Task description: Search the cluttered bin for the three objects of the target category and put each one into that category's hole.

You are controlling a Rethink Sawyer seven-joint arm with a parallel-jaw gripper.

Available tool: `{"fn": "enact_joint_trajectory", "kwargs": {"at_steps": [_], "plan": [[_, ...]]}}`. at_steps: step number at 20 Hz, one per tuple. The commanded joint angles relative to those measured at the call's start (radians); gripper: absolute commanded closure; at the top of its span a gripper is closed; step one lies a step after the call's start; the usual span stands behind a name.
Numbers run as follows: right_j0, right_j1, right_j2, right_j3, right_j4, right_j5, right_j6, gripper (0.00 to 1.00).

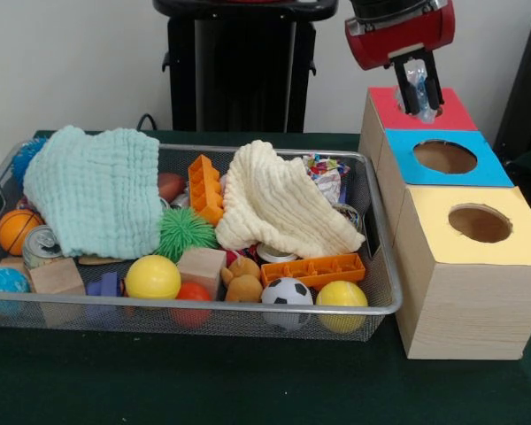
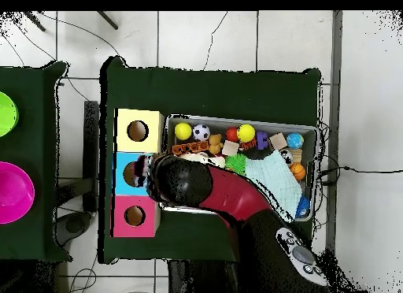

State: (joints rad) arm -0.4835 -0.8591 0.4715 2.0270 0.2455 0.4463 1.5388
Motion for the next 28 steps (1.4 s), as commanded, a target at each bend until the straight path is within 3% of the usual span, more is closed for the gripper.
{"fn": "enact_joint_trajectory", "kwargs": {"at_steps": [1, 11, 28], "plan": [[0.042, 0.093, -0.028, -0.014, 0.051, -0.049, 0.23, 1.0], [0.081, 0.198, -0.012, -0.02, 0.054, -0.221, 0.246, 1.0], [0.142, 0.259, -0.115, -0.074, 0.028, -0.247, 0.2, 1.0]]}}
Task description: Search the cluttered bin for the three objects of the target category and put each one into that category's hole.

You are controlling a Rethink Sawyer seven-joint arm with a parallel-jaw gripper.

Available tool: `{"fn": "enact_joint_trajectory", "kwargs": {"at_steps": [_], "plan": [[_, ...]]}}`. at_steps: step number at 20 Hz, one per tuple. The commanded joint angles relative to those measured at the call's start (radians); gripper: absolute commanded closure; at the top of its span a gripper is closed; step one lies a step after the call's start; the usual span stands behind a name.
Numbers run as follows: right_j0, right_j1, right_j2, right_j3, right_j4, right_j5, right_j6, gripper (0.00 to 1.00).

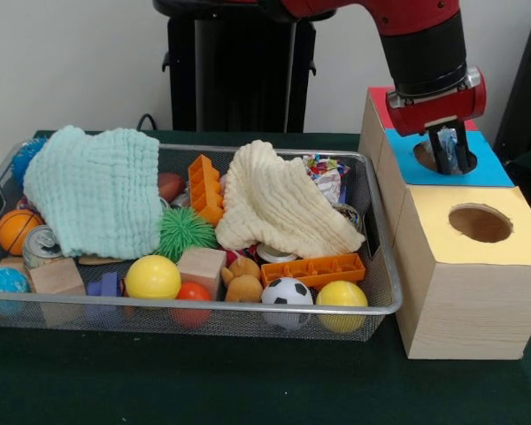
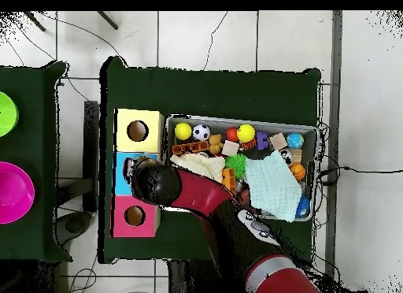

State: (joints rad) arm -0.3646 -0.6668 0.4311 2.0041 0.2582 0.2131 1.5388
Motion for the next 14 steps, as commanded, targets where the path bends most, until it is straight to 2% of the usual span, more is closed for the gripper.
{"fn": "enact_joint_trajectory", "kwargs": {"at_steps": [1, 10, 11, 14], "plan": [[0.023, 0.071, -0.075, -0.051, 0.012, -0.022, 0.198, 1.0], [0.022, 0.078, -0.096, -0.061, -0.001, -0.021, 0.18, 1.0], [0.021, 0.078, -0.1, -0.061, 0.003, -0.002, 0.18, 0.0], [0.022, 0.092, -0.105, -0.082, -0.009, -0.021, 0.165, 0.0]]}}
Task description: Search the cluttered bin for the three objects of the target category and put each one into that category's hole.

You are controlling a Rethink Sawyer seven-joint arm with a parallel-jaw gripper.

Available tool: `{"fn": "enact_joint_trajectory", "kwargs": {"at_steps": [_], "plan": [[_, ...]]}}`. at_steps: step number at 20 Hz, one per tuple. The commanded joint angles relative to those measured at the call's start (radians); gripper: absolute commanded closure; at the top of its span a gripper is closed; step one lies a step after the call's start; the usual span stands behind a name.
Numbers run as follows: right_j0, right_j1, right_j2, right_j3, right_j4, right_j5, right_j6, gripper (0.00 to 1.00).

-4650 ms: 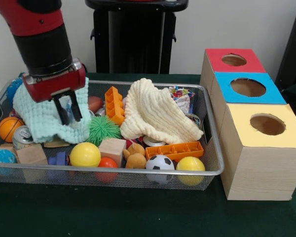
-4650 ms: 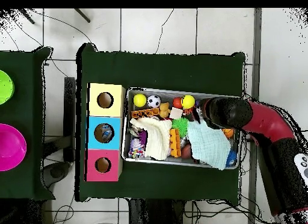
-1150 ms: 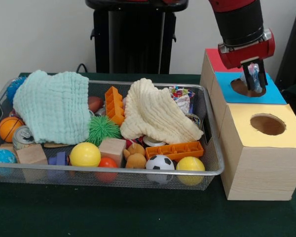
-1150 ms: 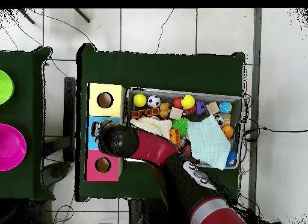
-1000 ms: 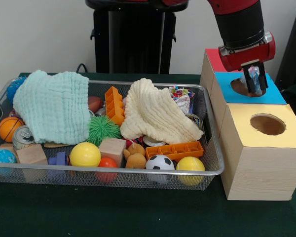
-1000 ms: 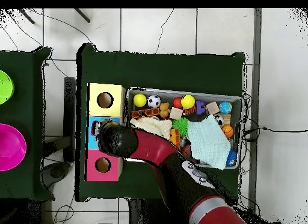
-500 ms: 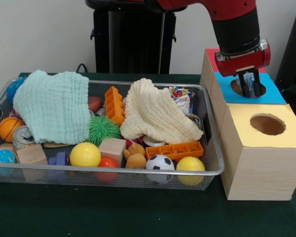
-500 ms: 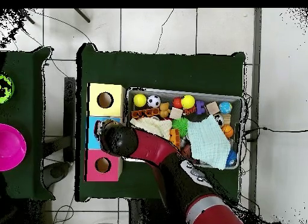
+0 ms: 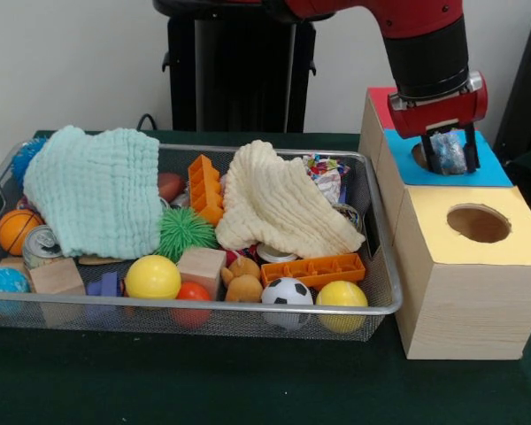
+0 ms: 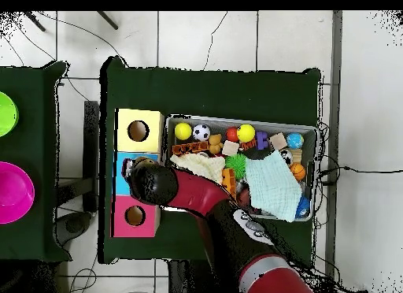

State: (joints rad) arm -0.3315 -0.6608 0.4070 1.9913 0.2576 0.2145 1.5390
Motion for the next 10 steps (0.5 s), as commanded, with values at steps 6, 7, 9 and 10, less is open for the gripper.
{"fn": "enact_joint_trajectory", "kwargs": {"at_steps": [6, 7, 9, 10], "plan": [[-0.007, 0.06, -0.088, -0.074, 0.002, 0.03, 0.166, 0.0], [-0.009, 0.055, -0.087, -0.073, 0.003, 0.037, 0.166, 0.0], [-0.013, 0.05, -0.084, -0.075, 0.006, 0.05, 0.165, 0.0], [-0.014, 0.049, -0.083, -0.073, 0.005, 0.05, 0.164, 0.0]]}}
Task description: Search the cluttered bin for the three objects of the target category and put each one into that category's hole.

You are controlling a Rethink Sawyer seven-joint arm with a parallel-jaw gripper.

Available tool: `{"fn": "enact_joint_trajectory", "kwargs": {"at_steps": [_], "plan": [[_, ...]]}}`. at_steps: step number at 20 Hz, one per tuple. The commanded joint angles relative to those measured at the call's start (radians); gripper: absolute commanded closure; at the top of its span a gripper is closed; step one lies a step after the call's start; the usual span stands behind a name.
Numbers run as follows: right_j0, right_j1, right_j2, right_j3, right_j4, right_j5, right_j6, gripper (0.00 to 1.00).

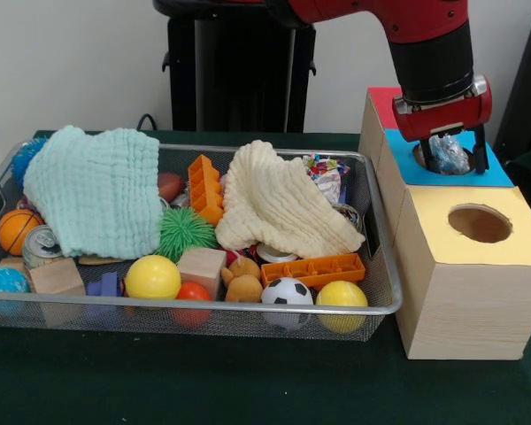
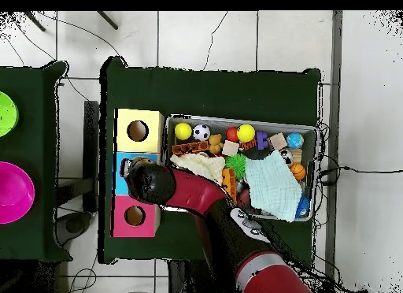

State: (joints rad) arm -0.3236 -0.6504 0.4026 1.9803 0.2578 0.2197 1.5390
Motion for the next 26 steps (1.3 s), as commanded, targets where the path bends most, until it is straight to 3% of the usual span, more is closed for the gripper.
{"fn": "enact_joint_trajectory", "kwargs": {"at_steps": [1, 7, 14, 19, 26], "plan": [[-0.022, 0.035, -0.079, -0.062, 0.005, 0.049, 0.164, 0.0], [-0.028, -0.001, -0.076, -0.045, 0.012, 0.087, 0.17, 0.0], [-0.014, -0.164, -0.134, -0.02, 0.013, 0.264, 0.195, 0.0], [-0.062, -0.252, -0.104, 0.018, 0.026, 0.343, 0.174, 0.0], [-0.082, -0.28, -0.107, 0.013, 0.018, 0.4, 0.158, 0.0]]}}
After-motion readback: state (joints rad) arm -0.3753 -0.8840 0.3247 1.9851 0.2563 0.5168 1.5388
